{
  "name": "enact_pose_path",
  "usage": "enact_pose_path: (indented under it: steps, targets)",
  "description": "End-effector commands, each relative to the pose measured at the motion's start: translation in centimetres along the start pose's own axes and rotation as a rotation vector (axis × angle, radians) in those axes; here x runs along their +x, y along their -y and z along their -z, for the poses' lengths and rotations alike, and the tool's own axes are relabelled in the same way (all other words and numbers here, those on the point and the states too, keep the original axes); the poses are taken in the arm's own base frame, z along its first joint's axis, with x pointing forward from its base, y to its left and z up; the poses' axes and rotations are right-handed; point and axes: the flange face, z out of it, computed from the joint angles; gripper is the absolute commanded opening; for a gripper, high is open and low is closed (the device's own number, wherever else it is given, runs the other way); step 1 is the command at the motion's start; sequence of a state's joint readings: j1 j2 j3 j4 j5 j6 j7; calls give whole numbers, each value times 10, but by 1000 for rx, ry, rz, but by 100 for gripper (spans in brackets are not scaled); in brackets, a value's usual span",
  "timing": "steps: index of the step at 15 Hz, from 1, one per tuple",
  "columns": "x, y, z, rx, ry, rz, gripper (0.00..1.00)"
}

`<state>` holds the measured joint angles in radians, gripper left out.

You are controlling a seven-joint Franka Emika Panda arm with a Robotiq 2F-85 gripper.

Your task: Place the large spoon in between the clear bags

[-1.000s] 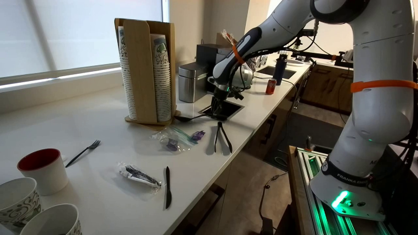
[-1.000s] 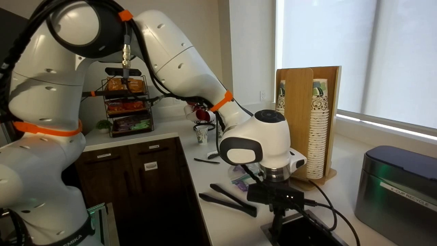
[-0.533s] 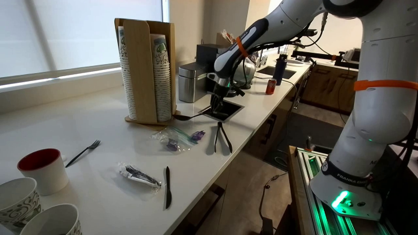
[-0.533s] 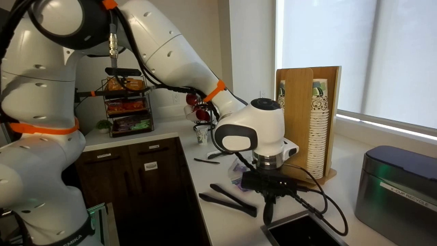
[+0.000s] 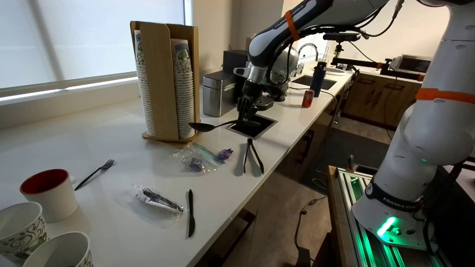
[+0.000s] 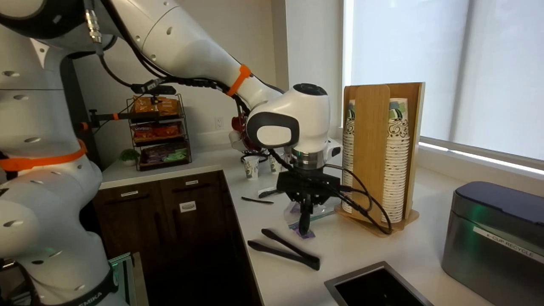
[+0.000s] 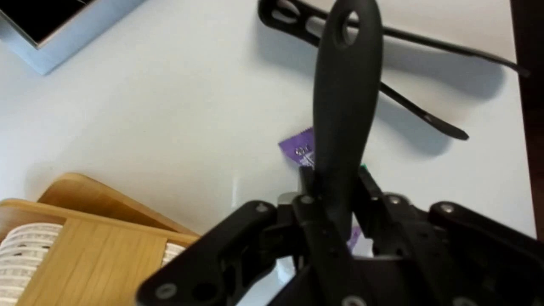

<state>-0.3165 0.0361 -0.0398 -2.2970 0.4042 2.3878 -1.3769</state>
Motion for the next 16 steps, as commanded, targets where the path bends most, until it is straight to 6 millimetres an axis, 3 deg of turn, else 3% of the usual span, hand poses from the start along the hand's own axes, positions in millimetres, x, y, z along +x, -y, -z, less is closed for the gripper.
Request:
enact_pose_path:
  steps: [1,5,12,14,16]
  targets:
    - [42,44,19,-15,-41,-157,6]
    - [88,83,24,-51,-82,-350,6]
    - [152,154,4,23,-27,-704,6]
    - [174,167,-3,16,-37,-803,6]
    - [192,169,-11,-2,-80,-910,6]
